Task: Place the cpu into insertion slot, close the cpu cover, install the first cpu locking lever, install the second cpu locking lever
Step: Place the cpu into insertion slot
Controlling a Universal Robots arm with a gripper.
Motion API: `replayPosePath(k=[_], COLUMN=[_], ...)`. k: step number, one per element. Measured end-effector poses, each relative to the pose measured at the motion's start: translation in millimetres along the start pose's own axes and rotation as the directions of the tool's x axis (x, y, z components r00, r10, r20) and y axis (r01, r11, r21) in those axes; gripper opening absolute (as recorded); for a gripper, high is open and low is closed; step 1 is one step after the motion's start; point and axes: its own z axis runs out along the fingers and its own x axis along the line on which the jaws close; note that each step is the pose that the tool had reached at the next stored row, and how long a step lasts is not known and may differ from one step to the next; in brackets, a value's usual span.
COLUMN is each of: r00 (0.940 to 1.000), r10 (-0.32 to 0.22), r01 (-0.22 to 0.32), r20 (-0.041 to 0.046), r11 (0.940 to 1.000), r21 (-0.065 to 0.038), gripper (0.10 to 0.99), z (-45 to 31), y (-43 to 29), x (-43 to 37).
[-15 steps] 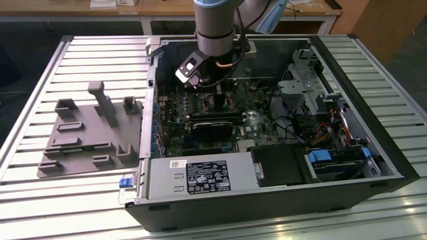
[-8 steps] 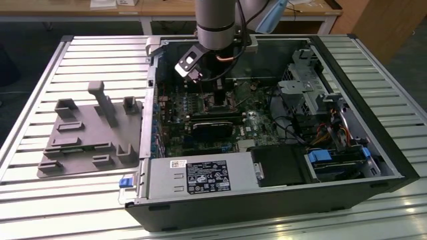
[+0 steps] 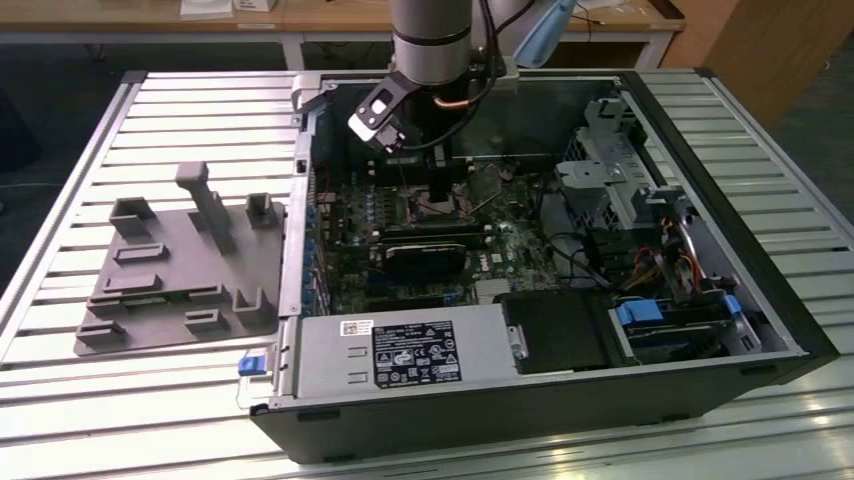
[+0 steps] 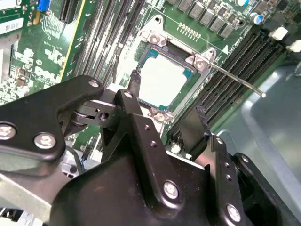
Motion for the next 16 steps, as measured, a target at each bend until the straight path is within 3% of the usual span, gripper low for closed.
replayPosePath(k=[3,11,14,15,16], r00=[1.0,1.0,1.0,1.0,1.0], r10=[0.0,0.0,0.0,0.0,0.0], r01=[0.0,0.0,0.0,0.0,0.0], r20=[0.0002,0.0,0.0001,0.0001,0.0001], r11=[1.0,1.0,1.0,1.0,1.0], r21=[0.0,0.0,0.0,0.0,0.0], gripper=[0.612,0.596,0.412,0.412,0.353], z=[-5.5,-7.4,-8.0,-8.2,-8.4], y=[0.5,0.7,0.7,0.7,0.8], x=[0.1,0.1,0.2,0.1,0.2])
